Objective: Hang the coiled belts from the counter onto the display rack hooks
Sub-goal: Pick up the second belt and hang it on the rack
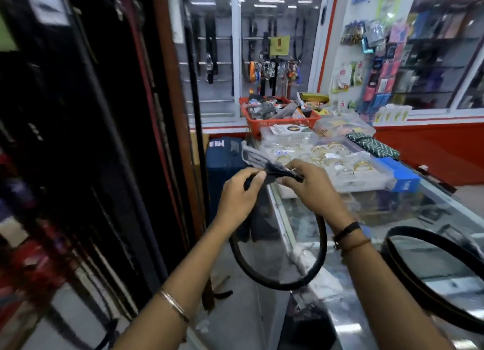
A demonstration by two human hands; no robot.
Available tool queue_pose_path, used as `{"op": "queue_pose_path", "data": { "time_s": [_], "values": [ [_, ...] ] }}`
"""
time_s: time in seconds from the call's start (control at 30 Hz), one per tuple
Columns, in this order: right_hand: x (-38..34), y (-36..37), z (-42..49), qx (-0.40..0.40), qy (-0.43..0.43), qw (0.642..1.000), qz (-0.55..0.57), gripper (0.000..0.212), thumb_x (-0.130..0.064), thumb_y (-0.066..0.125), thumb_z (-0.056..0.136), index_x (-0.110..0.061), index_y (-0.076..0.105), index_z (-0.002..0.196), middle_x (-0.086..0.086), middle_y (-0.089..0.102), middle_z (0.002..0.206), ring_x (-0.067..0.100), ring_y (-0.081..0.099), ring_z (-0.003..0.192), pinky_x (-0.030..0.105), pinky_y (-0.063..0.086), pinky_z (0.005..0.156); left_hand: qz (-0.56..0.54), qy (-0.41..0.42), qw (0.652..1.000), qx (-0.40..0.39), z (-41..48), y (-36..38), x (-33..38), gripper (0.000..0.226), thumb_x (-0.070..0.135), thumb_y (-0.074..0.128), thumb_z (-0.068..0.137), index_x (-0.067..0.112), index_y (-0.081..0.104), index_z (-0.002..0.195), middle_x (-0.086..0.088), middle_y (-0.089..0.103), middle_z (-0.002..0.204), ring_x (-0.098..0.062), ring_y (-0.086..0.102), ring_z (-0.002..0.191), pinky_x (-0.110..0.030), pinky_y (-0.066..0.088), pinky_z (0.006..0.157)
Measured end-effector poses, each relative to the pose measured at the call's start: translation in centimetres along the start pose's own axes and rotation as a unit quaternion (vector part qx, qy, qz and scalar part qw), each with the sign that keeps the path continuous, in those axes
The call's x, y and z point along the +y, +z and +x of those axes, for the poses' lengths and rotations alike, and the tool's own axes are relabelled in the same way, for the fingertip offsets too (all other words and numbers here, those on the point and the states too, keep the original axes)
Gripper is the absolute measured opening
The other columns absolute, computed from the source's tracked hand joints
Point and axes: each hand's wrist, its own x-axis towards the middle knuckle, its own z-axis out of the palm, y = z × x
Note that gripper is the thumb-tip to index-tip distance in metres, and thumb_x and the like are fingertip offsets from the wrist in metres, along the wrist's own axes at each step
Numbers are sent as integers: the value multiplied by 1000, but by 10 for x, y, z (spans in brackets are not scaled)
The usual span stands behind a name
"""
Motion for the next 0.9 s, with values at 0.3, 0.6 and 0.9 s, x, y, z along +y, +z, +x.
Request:
{"op": "queue_pose_path", "data": {
  "time_s": [0.3, 0.6, 0.9],
  "values": [
    [-156, 47, -15, 119, -139, 981, 56, 57, 0, 54, 87, -9, 40, 141, 11, 49, 110, 19, 41, 103, 16, 31, 89, -103, 59, 980, 157, -7, -135, 75, 45, 54, 65, 76, 10, 68, 85, -6, 74, 79, -19, 70, 76, -37, 54, 72],
    [-247, 68, 24, 120, -203, 900, 366, 37, -21, 50, 95, -37, 41, 127, -23, 52, 107, -23, 51, 98, -1, 41, 82, -157, 138, 964, 164, -3, -230, 117, 12, 21, 62, 91, 13, 70, 95, -17, 72, 92, -26, 68, 85, -39, 54, 82],
    [-317, 66, 73, 186, -261, 820, 474, 48, -12, 52, 95, -20, 38, 140, 16, 57, 106, 30, 54, 98, 20, 52, 80, -76, 252, 936, 233, 34, -285, 160, 44, 16, 65, 88, 43, 53, 119, 1, 66, 84, -9, 63, 77, -26, 53, 74]
  ]
}}
